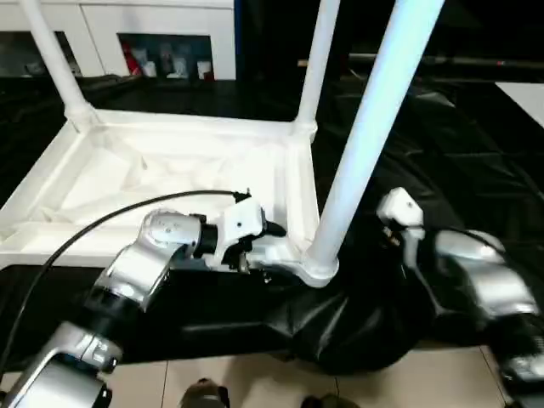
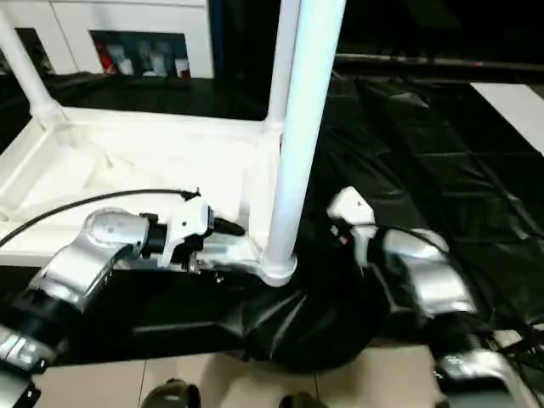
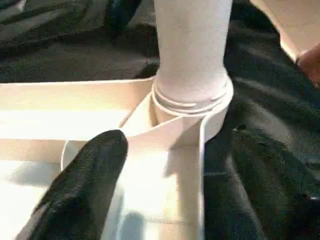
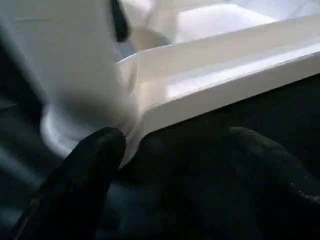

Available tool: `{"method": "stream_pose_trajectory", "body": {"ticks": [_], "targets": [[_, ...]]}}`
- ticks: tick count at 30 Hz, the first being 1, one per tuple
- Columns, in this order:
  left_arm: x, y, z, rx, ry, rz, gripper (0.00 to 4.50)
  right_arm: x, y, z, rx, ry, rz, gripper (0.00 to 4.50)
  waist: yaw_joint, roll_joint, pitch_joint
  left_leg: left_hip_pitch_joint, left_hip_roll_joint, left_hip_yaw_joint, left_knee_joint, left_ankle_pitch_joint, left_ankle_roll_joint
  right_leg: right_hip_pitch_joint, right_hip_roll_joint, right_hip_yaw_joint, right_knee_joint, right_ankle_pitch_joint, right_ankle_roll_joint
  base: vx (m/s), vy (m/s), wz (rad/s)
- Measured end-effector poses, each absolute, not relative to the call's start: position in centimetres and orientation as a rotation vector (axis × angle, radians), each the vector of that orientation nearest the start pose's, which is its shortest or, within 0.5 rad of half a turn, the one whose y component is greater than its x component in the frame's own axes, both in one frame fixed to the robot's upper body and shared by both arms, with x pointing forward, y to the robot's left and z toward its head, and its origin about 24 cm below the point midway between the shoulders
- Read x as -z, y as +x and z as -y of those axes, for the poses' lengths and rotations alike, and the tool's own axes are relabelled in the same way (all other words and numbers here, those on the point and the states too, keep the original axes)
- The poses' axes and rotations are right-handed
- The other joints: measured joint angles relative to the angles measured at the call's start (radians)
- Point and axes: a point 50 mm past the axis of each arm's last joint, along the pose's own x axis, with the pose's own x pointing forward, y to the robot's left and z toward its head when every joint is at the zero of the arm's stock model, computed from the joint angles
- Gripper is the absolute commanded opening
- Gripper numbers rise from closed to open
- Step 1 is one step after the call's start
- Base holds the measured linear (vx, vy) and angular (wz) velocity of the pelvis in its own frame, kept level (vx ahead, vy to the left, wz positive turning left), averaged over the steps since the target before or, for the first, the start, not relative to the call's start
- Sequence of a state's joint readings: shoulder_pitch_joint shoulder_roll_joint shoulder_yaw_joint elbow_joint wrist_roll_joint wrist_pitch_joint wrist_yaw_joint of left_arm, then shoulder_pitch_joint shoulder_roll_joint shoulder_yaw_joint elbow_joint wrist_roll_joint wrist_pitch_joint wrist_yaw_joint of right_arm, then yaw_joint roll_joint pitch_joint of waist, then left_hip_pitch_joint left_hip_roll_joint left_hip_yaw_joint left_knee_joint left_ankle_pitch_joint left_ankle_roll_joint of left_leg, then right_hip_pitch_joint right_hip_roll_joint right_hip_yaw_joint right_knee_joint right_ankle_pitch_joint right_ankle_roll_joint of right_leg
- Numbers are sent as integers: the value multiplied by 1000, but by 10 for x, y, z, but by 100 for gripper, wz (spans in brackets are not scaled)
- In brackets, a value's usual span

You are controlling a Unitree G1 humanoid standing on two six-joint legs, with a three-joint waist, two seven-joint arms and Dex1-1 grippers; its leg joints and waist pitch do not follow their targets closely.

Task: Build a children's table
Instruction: Rotate table base

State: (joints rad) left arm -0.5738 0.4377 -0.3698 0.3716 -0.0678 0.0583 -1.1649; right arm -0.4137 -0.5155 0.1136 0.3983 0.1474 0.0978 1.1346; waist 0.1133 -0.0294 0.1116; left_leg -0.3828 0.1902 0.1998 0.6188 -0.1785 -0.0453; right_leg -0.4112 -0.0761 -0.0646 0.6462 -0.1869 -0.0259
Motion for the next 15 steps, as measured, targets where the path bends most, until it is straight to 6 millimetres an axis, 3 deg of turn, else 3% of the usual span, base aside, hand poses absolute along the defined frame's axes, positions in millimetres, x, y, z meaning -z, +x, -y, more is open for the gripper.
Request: {"method": "stream_pose_trajectory", "body": {"ticks": [15], "targets": [[-72, 316, -117, 1406, 602, -370, 229, -69, 284, 197, -1177, -311, -395, 375, 1, 5, -7, 0, 0, -1, 0, 0, 0, 0, 0, -1, 0, 0, 0, 0, 0, 0]]}}
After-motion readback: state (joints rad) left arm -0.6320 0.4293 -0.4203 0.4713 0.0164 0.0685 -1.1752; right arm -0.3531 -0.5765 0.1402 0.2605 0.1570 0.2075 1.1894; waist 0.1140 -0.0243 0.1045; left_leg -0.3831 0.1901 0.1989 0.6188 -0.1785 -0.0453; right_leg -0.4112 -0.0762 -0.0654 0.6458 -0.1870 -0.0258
